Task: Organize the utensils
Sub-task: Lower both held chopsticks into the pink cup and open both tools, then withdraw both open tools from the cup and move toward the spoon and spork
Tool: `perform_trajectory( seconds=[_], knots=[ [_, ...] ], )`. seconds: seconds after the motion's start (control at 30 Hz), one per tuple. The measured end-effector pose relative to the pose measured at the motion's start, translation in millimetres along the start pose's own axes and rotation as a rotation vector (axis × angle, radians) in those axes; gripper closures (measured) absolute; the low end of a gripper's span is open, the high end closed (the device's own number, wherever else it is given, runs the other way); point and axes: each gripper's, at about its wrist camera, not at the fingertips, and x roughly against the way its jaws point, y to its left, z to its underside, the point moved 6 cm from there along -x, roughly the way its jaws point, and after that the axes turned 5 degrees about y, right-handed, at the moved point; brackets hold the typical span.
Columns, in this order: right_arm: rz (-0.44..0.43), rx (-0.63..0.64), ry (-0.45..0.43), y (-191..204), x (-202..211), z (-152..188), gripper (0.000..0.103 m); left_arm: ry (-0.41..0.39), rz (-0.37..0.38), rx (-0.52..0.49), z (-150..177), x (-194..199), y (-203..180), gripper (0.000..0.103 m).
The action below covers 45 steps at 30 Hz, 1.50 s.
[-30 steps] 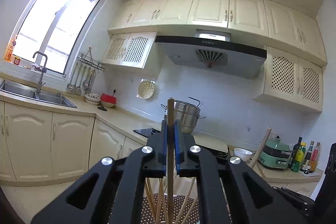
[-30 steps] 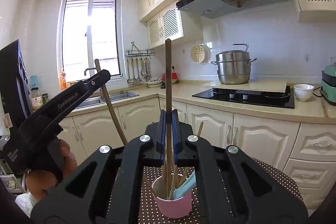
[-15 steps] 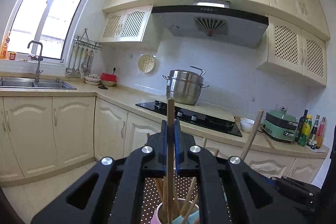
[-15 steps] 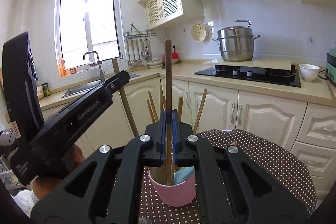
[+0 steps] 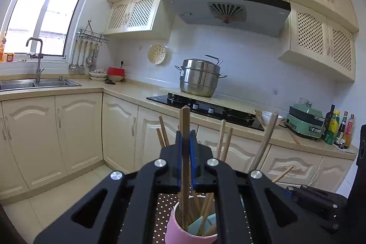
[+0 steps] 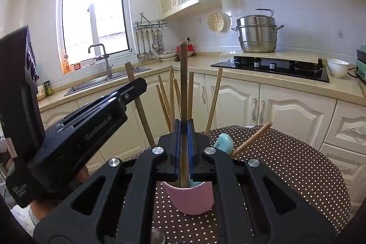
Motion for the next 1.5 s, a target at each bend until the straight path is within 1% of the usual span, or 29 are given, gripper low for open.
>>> perform_trajectory(
  seconds=[0.17, 0.23, 0.27, 0.3, 0.33, 0.43, 0.57, 0.73, 0.93, 0.97, 1.03, 1.07, 1.1, 1.5],
  knots=[
    [0.004, 0.003, 0.008, 0.2, -2.0, 2.2, 0.097, 0.019, -0.004, -0.002, 0.2, 2.4, 0.5, 0.096],
    [0.005, 0.004, 0.013, 0.3, -3.2, 3.6, 0.097, 0.027, -0.009, 0.000, 0.0, 3.8, 2.7, 0.093],
    [0.005, 0.004, 0.016, 0.1, -4.0, 4.1, 0.097, 0.032, -0.015, 0.000, 0.1, 4.5, 3.8, 0.082],
    [0.007, 0.005, 0.018, 0.0, -4.6, 4.9, 0.097, 0.032, -0.021, 0.001, -0.4, 5.4, 4.6, 0.067],
    [0.009, 0.005, 0.020, -0.2, -5.2, 5.7, 0.097, 0.027, -0.026, 0.006, -0.6, 7.9, 6.4, 0.065],
    [0.008, 0.000, 0.029, 0.4, -6.3, 7.8, 0.097, 0.026, -0.038, 0.002, -1.3, 15.6, 8.6, 0.063],
    [0.013, -0.019, 0.023, -0.9, -3.1, 8.6, 0.097, 0.038, -0.049, 0.005, -0.5, 27.2, 12.8, 0.050],
    [0.017, -0.039, 0.018, -0.7, 5.2, 7.0, 0.096, 0.050, -0.081, -0.014, 1.5, 44.7, 16.1, 0.049],
    [0.032, -0.035, 0.003, 6.7, 21.8, 4.0, 0.095, 0.060, -0.099, -0.025, 3.8, 64.9, 17.2, 0.049],
    [0.037, -0.035, -0.001, 7.3, 25.5, 4.0, 0.094, 0.063, -0.103, -0.025, 4.2, 67.8, 17.4, 0.048],
    [0.046, -0.039, -0.005, 8.0, 31.6, 4.3, 0.079, 0.071, -0.105, -0.023, 5.7, 74.0, 18.2, 0.048],
    [0.050, -0.042, -0.007, 8.2, 34.7, 4.3, 0.061, 0.074, -0.106, -0.021, 6.4, 77.2, 18.5, 0.048],
    [0.055, -0.041, -0.013, 8.6, 38.3, 4.3, 0.055, 0.075, -0.109, -0.020, 7.0, 79.6, 18.7, 0.048],
    [0.076, -0.045, -0.042, 20.3, 84.8, 16.0, 0.055, 0.095, -0.111, -0.031, 20.1, 124.2, 9.0, 0.048]
  ],
)
